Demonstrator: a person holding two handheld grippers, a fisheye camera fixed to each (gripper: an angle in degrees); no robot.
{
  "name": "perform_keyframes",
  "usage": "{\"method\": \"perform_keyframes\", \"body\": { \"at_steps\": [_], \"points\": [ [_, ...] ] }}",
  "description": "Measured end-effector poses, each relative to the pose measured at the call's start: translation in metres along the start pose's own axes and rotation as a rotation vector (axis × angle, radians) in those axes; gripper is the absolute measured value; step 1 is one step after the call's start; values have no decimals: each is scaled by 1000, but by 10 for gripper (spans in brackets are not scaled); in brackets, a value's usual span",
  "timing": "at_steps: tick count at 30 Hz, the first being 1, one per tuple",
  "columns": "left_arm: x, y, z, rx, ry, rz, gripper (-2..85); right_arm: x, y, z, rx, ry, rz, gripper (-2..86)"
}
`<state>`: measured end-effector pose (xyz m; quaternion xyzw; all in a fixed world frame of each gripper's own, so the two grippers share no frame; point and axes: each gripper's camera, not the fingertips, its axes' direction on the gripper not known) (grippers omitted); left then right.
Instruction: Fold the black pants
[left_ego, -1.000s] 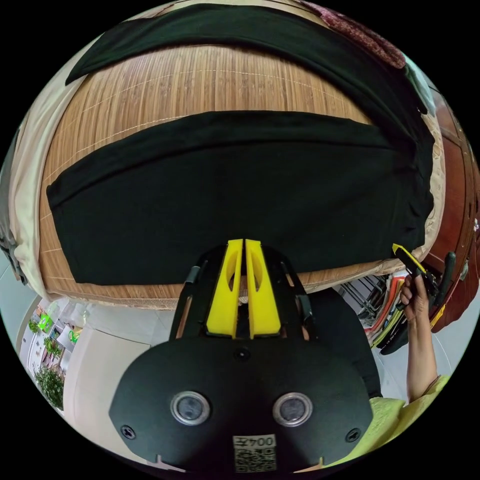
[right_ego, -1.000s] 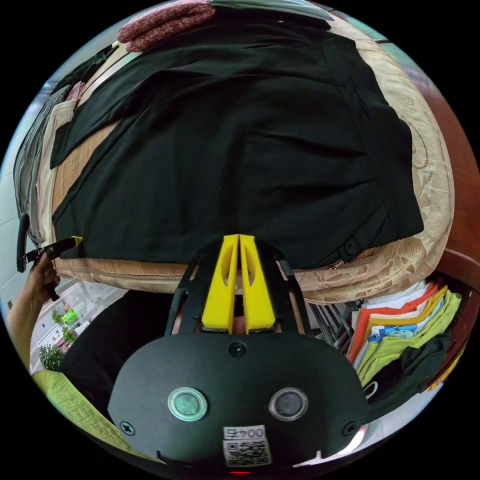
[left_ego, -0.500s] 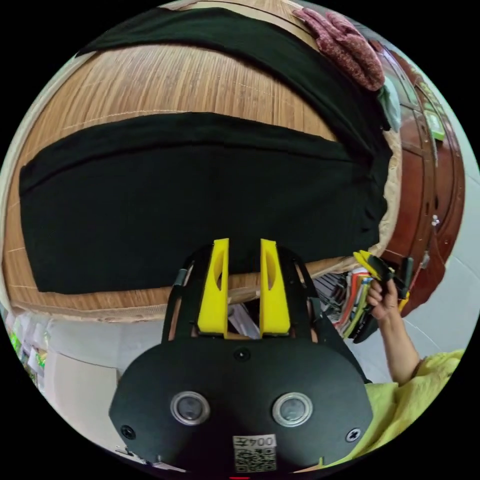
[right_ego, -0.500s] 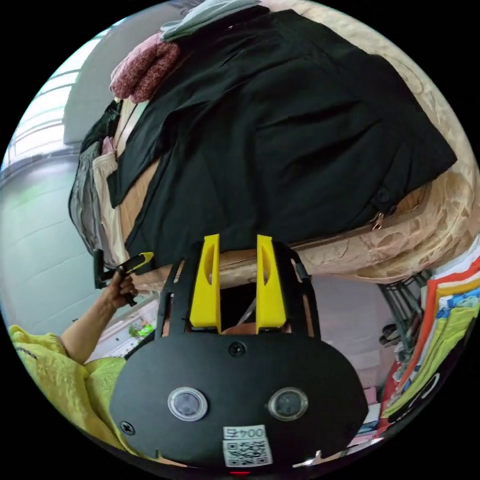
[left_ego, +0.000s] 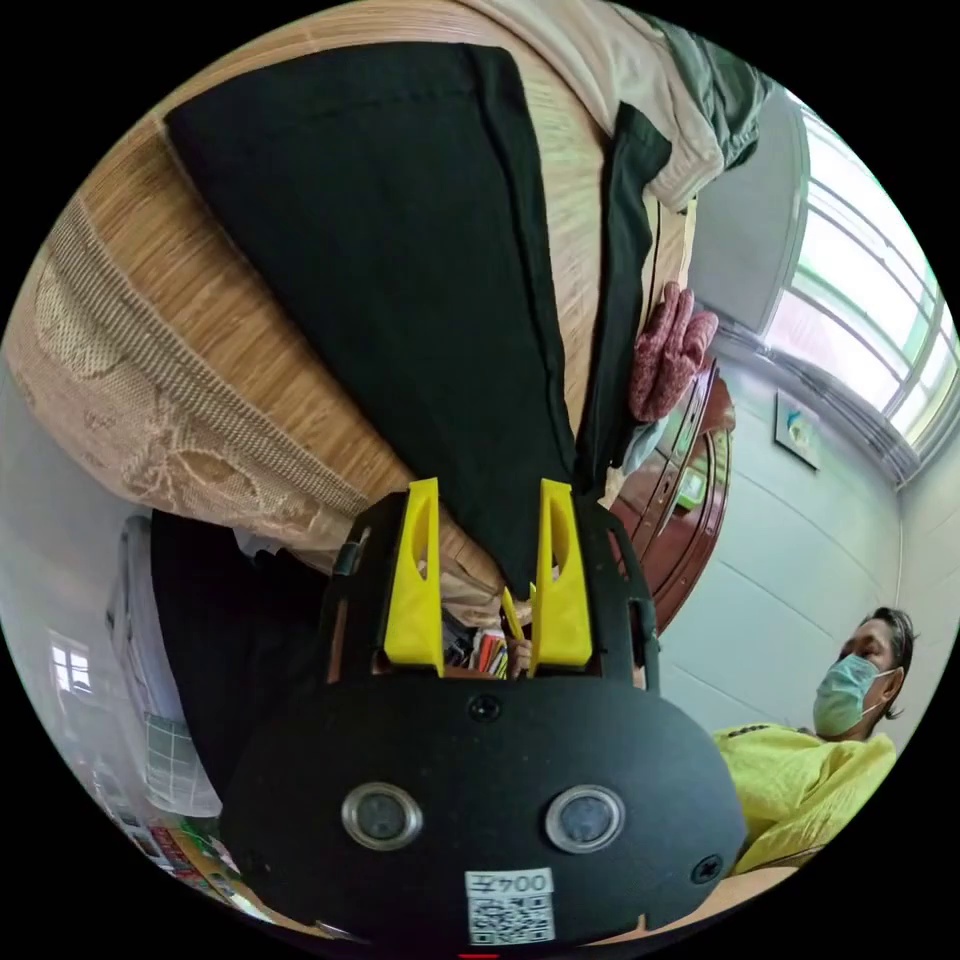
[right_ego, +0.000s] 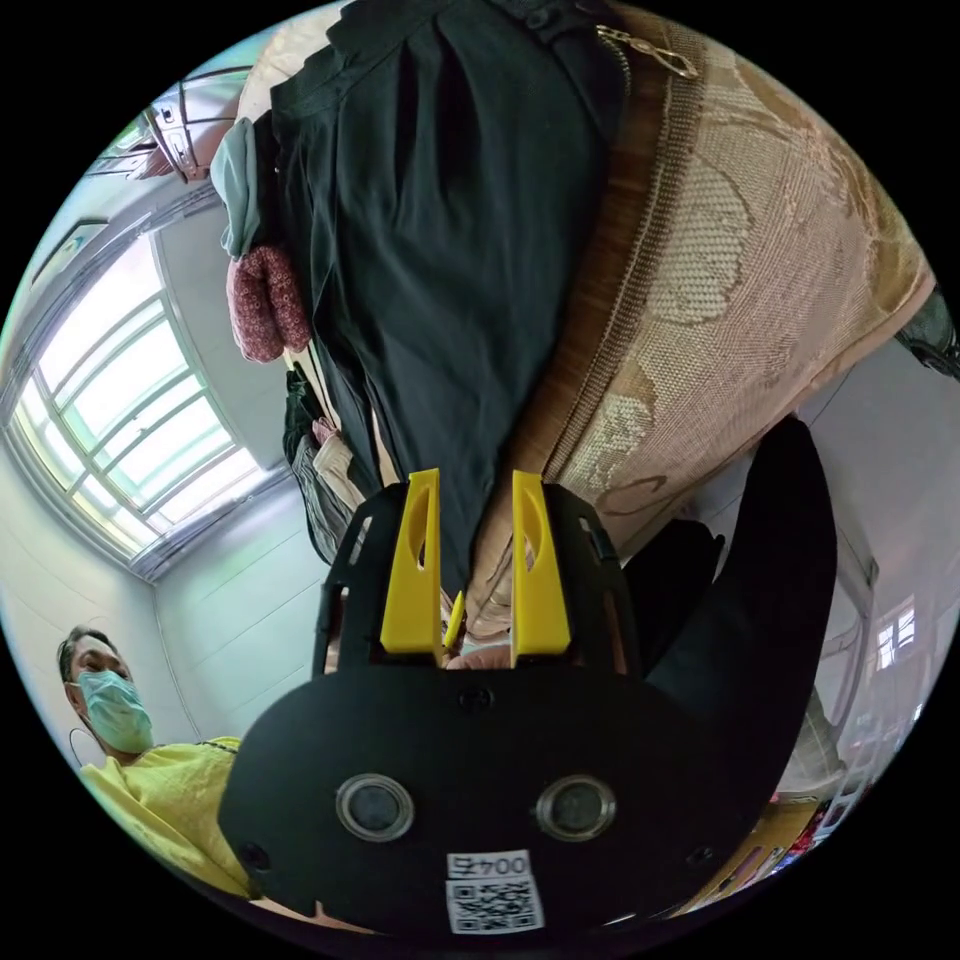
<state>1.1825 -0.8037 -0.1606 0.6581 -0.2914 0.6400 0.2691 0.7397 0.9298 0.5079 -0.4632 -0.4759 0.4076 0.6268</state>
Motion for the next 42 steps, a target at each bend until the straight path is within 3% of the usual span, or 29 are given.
{"method": "perform_keyframes", "body": {
  "at_steps": [14, 22, 30, 33, 38, 42],
  "points": [
    [-43, 17, -80, 100, 138, -125, 140, -11, 34, 33, -233, 12, -94, 94],
    [-42, 36, -84, 19, 164, -137, 151, -27, 65, 65, -329, -3, -95, 47],
    [-36, 49, -72, -29, 195, -135, 149, -58, 92, 37, -327, -33, -57, 11],
    [-35, 53, -76, 41, 222, -123, 132, -63, 101, 29, -335, -47, -28, 10],
    [-34, 61, -130, 462, 254, -102, 88, -73, 117, 17, -357, -56, -22, 15],
    [-36, 56, -157, 530, 214, -140, 58, -83, 131, 4, -376, -17, -70, 44]
  ]
}}
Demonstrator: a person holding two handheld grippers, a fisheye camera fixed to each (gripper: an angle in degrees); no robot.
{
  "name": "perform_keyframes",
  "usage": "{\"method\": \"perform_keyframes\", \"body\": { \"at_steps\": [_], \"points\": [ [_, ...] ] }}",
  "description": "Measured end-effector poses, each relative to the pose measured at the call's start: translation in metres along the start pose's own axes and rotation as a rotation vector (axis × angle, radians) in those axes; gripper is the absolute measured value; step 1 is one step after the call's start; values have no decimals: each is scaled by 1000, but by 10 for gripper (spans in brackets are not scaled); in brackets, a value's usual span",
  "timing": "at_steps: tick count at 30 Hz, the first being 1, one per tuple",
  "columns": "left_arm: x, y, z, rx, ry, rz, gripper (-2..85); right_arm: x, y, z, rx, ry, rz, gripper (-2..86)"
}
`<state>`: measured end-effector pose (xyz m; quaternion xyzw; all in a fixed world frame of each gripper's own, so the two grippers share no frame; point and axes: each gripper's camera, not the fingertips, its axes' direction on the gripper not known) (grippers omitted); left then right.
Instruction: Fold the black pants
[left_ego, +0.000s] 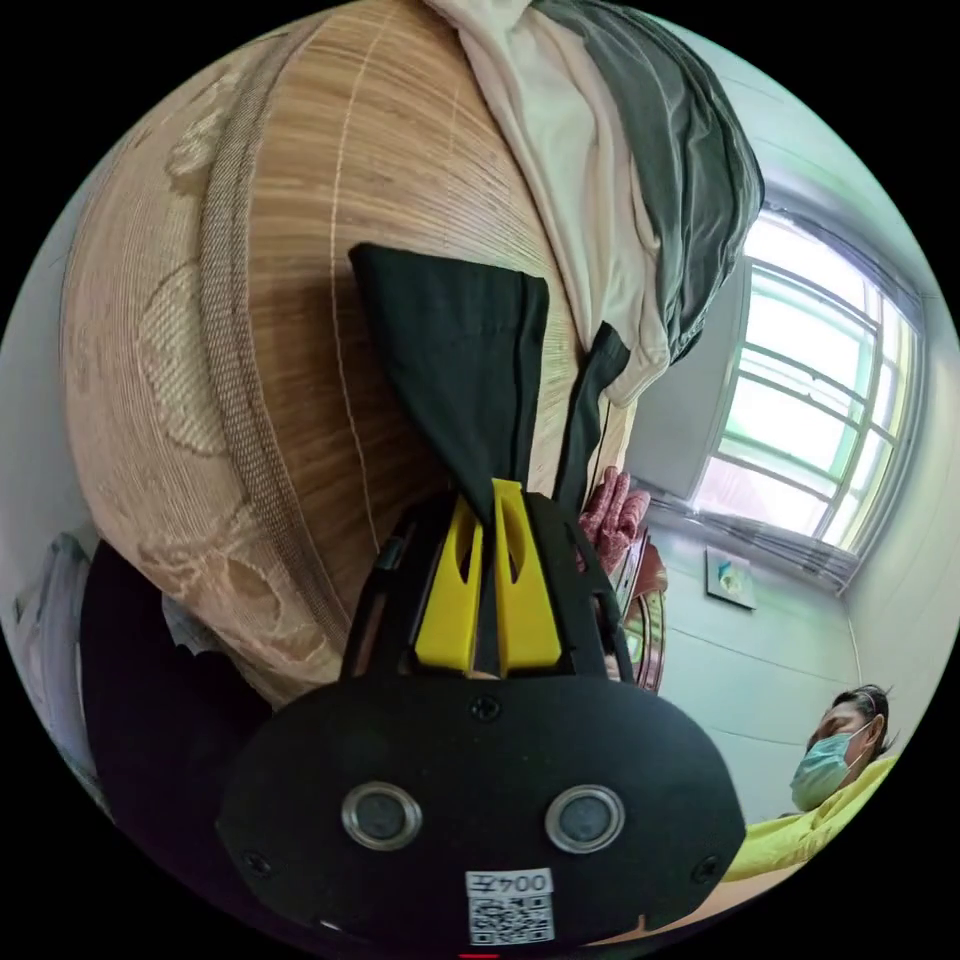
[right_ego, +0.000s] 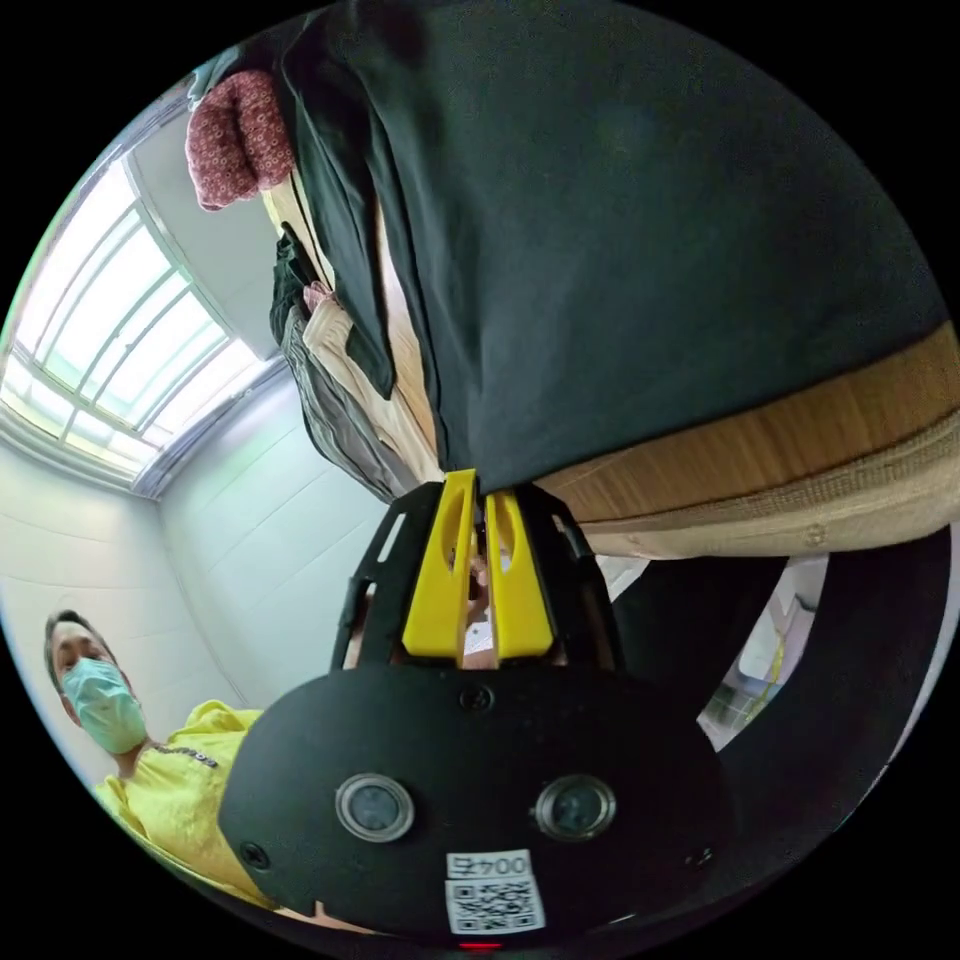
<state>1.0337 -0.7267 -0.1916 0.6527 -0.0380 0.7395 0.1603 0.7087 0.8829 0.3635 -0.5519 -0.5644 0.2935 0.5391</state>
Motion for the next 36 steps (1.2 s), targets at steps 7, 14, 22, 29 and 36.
{"method": "perform_keyframes", "body": {
  "at_steps": [7, 14, 22, 29, 36],
  "points": [
    [65, 2, 9, -114, -96, 134, 51, -10, 51, -89, 207, 132, -74, 88],
    [157, 28, 26, -181, -118, 184, 48, 5, 107, -209, 579, 35, 37, 111],
    [206, 39, 46, -247, -132, 256, 41, -18, 143, -280, 868, -85, 52, 92],
    [217, 47, 59, -242, -158, 261, 39, -57, 141, -297, 894, -45, 49, 99],
    [223, 47, 71, -232, -205, 268, 39, -127, 129, -290, 860, 104, 12, 95]
  ]
}}
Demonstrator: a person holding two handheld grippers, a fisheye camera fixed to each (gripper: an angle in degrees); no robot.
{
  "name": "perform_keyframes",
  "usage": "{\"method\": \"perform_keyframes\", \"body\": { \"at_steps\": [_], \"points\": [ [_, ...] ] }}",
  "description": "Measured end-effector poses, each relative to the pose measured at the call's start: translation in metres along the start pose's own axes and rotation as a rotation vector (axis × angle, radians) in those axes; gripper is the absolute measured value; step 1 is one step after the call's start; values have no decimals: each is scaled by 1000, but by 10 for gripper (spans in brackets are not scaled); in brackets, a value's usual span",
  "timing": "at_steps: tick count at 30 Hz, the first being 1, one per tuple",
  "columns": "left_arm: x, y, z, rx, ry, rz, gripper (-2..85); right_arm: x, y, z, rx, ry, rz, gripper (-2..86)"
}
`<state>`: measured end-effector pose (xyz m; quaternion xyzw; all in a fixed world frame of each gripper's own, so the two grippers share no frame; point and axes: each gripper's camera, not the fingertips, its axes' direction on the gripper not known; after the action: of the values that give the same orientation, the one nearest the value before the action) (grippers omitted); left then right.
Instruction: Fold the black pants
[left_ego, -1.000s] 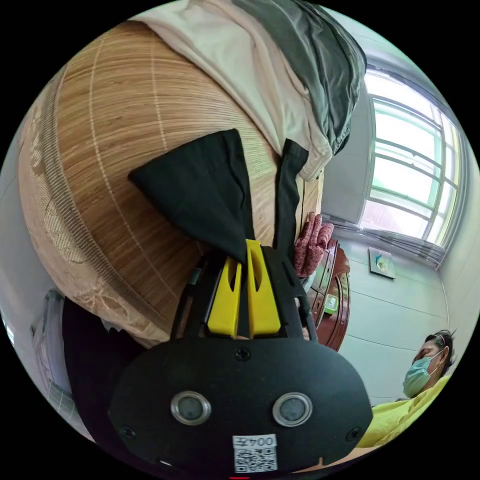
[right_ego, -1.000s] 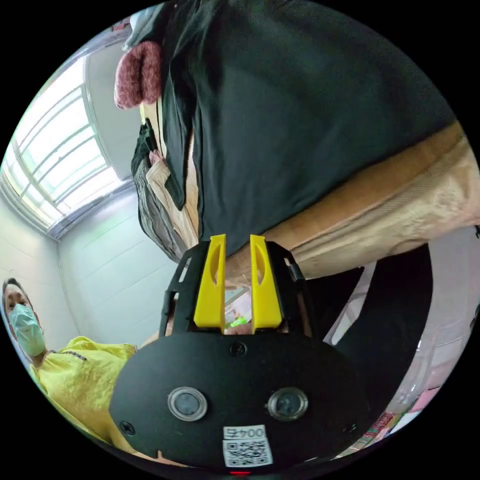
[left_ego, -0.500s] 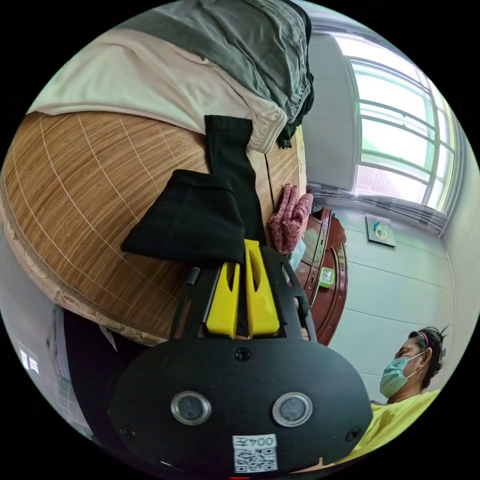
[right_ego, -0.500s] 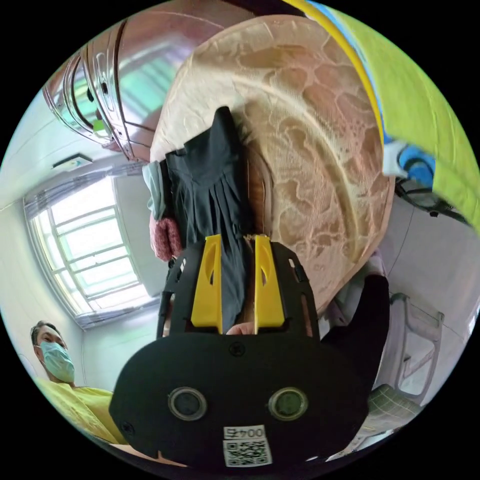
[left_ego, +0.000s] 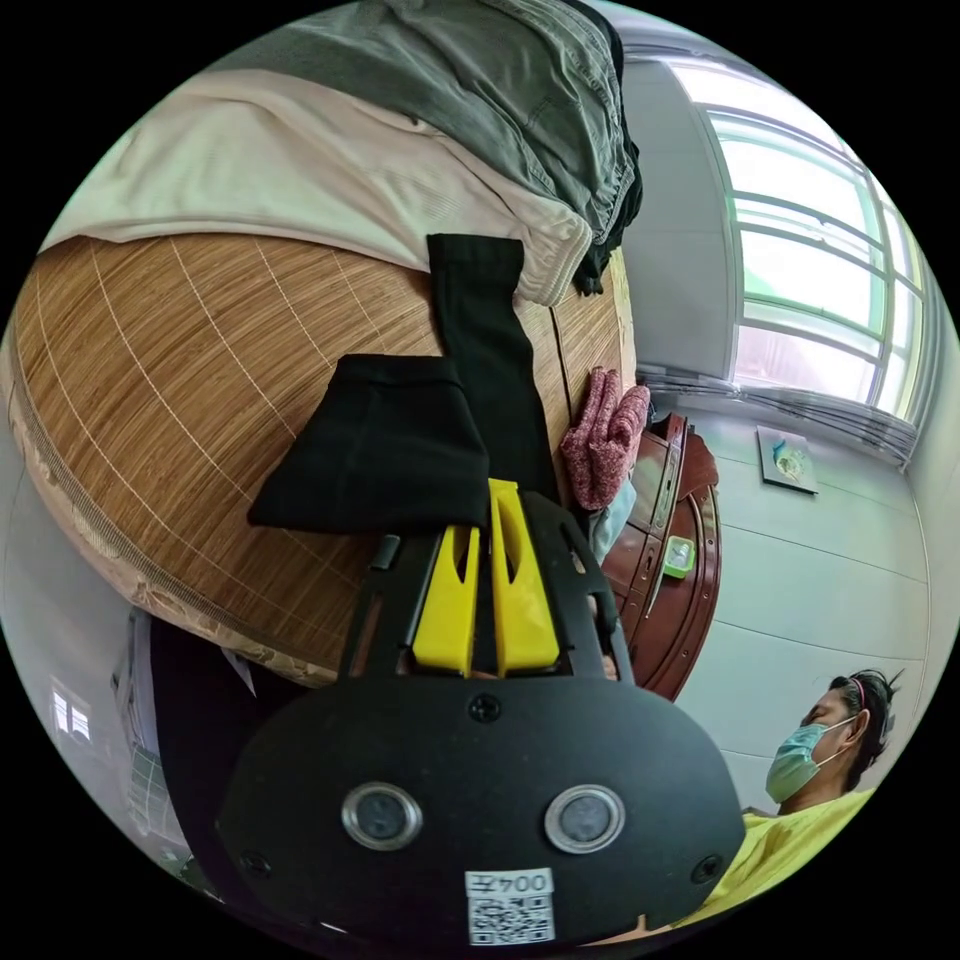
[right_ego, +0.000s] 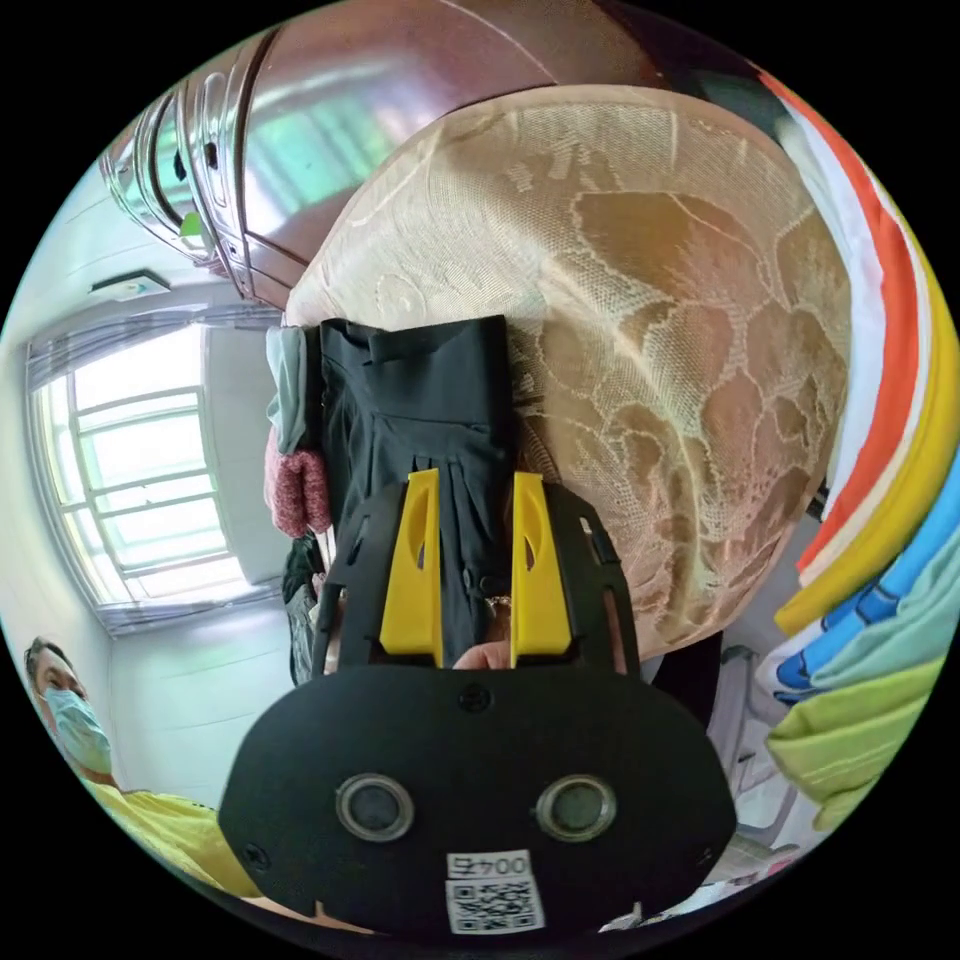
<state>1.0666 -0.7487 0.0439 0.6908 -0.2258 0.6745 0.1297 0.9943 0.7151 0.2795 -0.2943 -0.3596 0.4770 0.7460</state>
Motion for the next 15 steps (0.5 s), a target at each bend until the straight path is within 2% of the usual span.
{"method": "perform_keyframes", "body": {
  "at_steps": [9, 15],
  "points": [
    [6, -13, 18, 4, -57, 2, 40, -81, 10, 18, -74, 33, -34, 41],
    [9, -26, 13, 19, -126, 21, 40, -155, 49, -13, -68, 41, -95, 38]
  ]
}}
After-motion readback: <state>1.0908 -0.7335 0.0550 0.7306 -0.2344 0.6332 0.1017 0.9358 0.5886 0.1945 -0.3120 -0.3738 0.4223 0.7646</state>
